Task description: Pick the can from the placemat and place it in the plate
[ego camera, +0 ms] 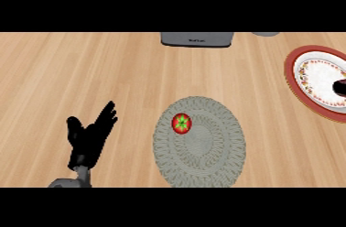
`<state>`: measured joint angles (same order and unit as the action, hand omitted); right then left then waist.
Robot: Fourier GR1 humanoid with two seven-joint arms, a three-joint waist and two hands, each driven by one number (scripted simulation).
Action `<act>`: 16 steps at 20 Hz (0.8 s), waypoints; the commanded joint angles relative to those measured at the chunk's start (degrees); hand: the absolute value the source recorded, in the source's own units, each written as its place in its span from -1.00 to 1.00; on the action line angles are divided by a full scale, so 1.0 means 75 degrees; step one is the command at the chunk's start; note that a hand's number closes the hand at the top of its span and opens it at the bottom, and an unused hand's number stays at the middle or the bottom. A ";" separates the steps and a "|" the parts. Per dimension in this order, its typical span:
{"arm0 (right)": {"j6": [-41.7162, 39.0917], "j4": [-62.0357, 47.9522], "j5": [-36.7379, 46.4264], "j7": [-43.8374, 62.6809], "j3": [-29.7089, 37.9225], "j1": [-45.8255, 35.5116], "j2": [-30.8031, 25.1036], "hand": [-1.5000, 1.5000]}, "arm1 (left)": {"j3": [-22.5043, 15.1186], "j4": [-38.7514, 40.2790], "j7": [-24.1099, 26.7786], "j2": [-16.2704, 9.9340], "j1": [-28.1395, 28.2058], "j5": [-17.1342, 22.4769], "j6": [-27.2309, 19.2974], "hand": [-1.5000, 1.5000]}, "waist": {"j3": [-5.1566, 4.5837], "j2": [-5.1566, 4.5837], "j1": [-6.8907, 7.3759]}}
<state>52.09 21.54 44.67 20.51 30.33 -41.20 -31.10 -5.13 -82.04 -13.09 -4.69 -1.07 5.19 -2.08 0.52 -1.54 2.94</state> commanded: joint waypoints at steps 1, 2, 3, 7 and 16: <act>-0.0783 -0.0061 -0.0850 -0.1278 0.0487 0.0166 -0.0155 -1.00 | 0.0084 0.0047 0.0244 -0.0095 0.0164 0.0115 0.0204 0.00 | 0.0014 -0.0017 0.0034; -0.0809 0.0089 -0.1135 -0.1641 0.0682 0.0179 -0.0100 -1.00 | 0.0068 0.0017 0.0035 -0.0027 0.0022 0.0037 0.0020 0.00 | 0.0027 -0.0016 -0.0006; -0.0662 0.0165 -0.1251 -0.2013 0.0738 0.0190 0.0105 -1.00 | 0.0019 0.0007 0.0139 -0.0031 -0.0019 -0.0040 0.0025 0.00 | 0.0028 -0.0024 0.0023; -0.0469 0.0777 -0.2156 -0.3429 0.1411 0.0280 0.0117 -1.00 | 0.0108 0.0037 0.0194 -0.0067 0.0103 0.0051 0.0084 0.00 | 0.0032 0.0000 -0.0044; -0.1743 0.0818 -0.4386 -0.5869 0.3055 0.0664 -0.0003 -1.00 | -0.0127 -0.0071 0.0239 0.0052 0.0423 -0.0199 -0.0053 0.00 | -0.0010 0.0071 -0.0148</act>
<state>44.59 28.03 18.06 -16.45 48.78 -37.65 -29.98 -5.43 -82.84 -12.04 -4.60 1.19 4.83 -1.88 0.53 -1.16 2.25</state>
